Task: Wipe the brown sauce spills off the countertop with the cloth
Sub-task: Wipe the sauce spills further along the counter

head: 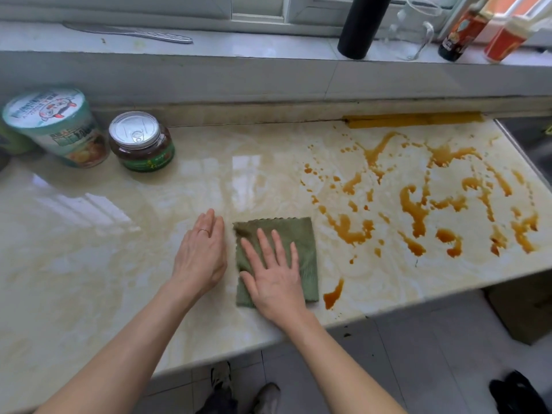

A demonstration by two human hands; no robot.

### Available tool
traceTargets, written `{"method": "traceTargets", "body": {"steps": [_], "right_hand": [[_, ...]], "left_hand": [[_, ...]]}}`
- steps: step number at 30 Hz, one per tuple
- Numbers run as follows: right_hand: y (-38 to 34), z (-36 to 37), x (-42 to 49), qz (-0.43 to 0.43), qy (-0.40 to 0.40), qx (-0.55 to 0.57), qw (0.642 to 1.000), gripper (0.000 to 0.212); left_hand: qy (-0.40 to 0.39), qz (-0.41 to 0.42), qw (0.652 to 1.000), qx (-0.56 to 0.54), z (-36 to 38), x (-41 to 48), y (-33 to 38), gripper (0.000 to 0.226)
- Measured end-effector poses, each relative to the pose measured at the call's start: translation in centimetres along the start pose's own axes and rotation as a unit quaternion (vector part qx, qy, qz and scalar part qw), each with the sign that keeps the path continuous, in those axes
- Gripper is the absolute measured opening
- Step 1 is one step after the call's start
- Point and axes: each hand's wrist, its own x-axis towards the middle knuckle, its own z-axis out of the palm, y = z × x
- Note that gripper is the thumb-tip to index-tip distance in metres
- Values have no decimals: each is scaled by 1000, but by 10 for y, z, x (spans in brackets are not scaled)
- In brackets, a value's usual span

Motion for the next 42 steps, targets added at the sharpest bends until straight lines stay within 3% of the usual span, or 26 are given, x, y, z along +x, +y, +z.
{"method": "traceTargets", "body": {"steps": [2,4,8,10,13,16,19,22,25,28,32,35,38,40,42], "right_hand": [[8,1,-12,-77,-14,-18,997,58],[32,-5,-11,-101,-26,-19,994,57],[48,-15,-1,20,-36,-6,999,66],[22,-10,-5,31,-43,3,999,69],[-10,0,-22,-50,-38,6,998,63],[14,-5,-22,-118,-44,8,992,60],[38,-12,-13,-50,-33,24,998,67],[12,-12,-17,17,-50,34,998,71],[-12,-3,-34,-77,-59,39,995,64],[24,-8,-30,-130,-55,30,990,65],[60,-22,-17,13,-52,49,997,80],[22,-24,-19,62,-68,106,990,81],[-5,-16,-43,-36,-75,95,992,77],[15,-16,-51,-107,-57,68,990,65],[50,-20,-44,-111,-40,31,993,64]], "left_hand": [[-1,4,1000,-4,5,-7,6,59],[-4,6,1000,-8,8,-15,11,59],[-7,-12,1000,-22,13,-31,13,57],[-15,-12,1000,-17,15,-33,13,57],[-18,-15,1000,-19,12,-30,14,57],[-25,-17,999,-30,6,-27,14,56],[-33,-9,999,-23,7,-28,12,58],[-35,-11,999,-24,8,-28,13,58],[-38,-12,999,-28,7,-26,12,58],[-62,-12,998,-25,5,-25,9,66],[-79,-23,996,-29,5,-22,9,70],[-74,-28,997,-23,7,-23,14,68],[-64,-24,998,-3,8,-26,18,68],[-63,-23,998,-4,8,-27,18,69],[-66,-23,997,-17,7,-26,16,69]]}}
